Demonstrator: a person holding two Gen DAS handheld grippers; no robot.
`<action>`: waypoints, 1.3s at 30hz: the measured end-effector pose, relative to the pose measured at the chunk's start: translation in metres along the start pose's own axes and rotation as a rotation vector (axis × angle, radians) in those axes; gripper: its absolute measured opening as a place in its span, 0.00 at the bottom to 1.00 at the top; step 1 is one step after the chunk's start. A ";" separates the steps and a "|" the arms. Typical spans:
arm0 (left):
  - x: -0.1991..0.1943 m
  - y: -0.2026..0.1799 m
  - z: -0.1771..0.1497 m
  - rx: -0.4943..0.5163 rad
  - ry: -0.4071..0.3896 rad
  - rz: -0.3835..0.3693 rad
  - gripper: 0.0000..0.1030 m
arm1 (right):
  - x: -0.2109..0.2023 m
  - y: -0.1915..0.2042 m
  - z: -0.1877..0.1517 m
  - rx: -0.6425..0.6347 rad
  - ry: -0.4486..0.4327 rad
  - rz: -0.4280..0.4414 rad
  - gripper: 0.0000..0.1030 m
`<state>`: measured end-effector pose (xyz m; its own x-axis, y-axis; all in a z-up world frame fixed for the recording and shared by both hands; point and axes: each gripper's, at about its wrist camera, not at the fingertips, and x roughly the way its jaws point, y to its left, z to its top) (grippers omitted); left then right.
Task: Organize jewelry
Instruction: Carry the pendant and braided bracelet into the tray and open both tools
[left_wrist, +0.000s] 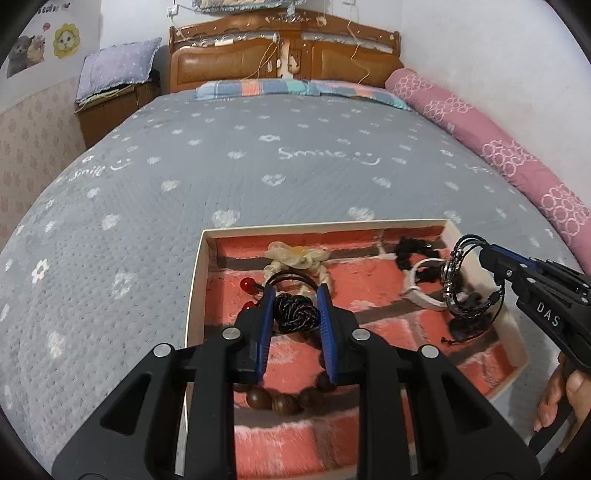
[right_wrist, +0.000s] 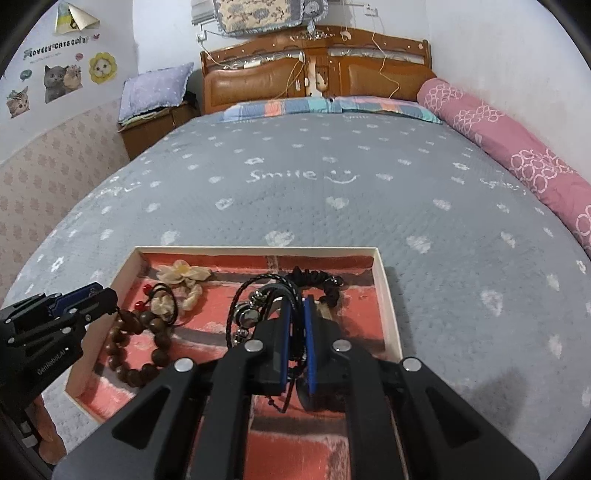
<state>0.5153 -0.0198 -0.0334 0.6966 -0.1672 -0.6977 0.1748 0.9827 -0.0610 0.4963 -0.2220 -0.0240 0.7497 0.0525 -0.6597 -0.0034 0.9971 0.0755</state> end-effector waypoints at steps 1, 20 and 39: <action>0.004 0.002 0.000 -0.001 0.005 0.004 0.21 | 0.006 0.001 0.000 -0.007 0.004 -0.008 0.07; 0.041 0.014 -0.002 -0.025 0.060 0.070 0.22 | 0.047 0.001 -0.010 -0.024 0.065 -0.057 0.07; 0.019 0.013 -0.004 -0.044 0.039 0.067 0.47 | 0.016 0.007 -0.003 -0.063 0.022 -0.040 0.51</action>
<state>0.5280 -0.0103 -0.0509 0.6775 -0.0989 -0.7288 0.0975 0.9942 -0.0443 0.5058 -0.2144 -0.0364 0.7355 0.0126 -0.6774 -0.0158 0.9999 0.0015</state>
